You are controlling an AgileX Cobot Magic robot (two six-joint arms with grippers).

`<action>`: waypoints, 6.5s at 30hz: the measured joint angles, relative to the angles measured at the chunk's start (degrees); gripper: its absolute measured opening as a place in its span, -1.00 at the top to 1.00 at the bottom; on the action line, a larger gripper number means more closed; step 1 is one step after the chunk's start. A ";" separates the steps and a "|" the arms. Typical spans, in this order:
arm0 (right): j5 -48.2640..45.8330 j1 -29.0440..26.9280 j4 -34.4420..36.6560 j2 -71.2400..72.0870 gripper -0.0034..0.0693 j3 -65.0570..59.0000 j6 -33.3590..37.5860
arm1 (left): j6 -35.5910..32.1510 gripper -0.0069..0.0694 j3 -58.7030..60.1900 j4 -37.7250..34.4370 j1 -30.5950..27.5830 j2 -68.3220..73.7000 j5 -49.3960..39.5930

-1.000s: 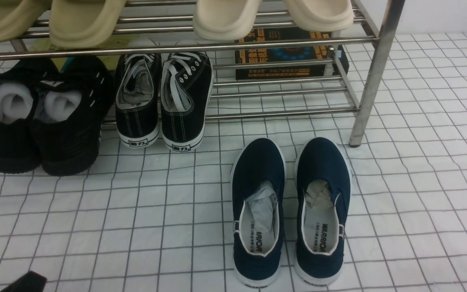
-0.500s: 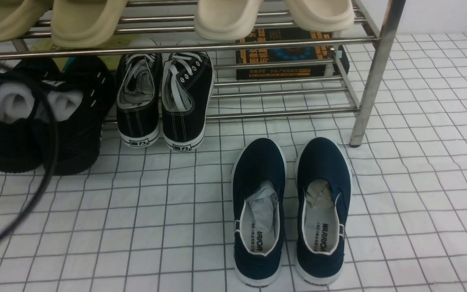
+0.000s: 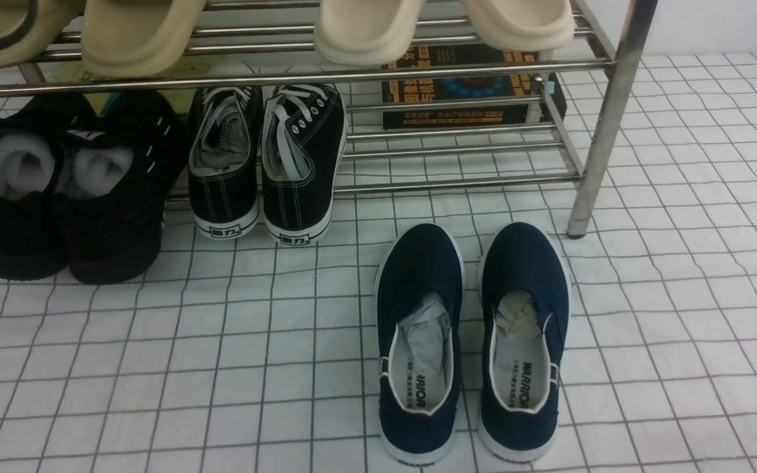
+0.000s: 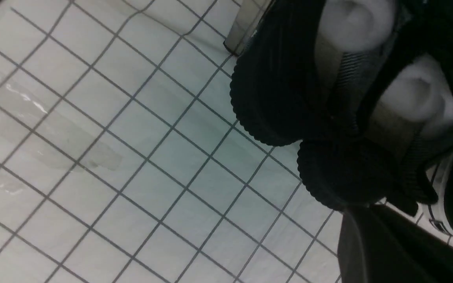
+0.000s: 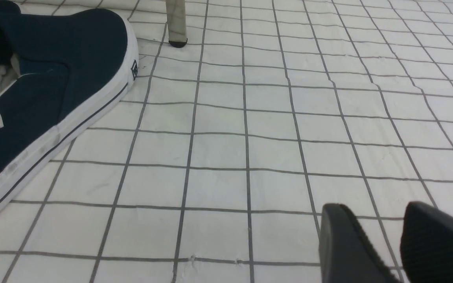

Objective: Take the shoes off the shelf with your hand from the white checkered tablecloth.
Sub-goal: 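Grasp the leftmost shoe on the bottom shelf of the shoe rack with the left gripper, then set the held shoe down on the floor in front of the rack with the left gripper, then grasp the leftmost shoe on the bottom shelf of the shoe rack with the left gripper, then set the held shoe down on the floor in front of the rack with the left gripper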

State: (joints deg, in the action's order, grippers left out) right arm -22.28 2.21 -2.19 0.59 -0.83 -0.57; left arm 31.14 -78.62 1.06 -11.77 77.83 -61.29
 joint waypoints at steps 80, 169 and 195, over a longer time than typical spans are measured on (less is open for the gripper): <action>-0.06 0.00 0.00 0.00 0.25 0.00 0.00 | 2.70 0.78 26.77 16.46 -1.46 -5.76 9.15; -0.06 0.00 0.00 0.00 0.25 0.00 0.00 | -47.36 0.74 24.97 -15.28 5.38 0.94 0.67; -0.06 0.00 0.00 0.00 0.25 0.00 0.00 | -59.67 0.72 26.34 -10.88 5.32 7.47 10.61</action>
State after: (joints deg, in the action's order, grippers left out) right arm -22.34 2.21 -2.19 0.59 -0.83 -0.57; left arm -28.53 -52.29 -9.82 -6.45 85.30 -50.68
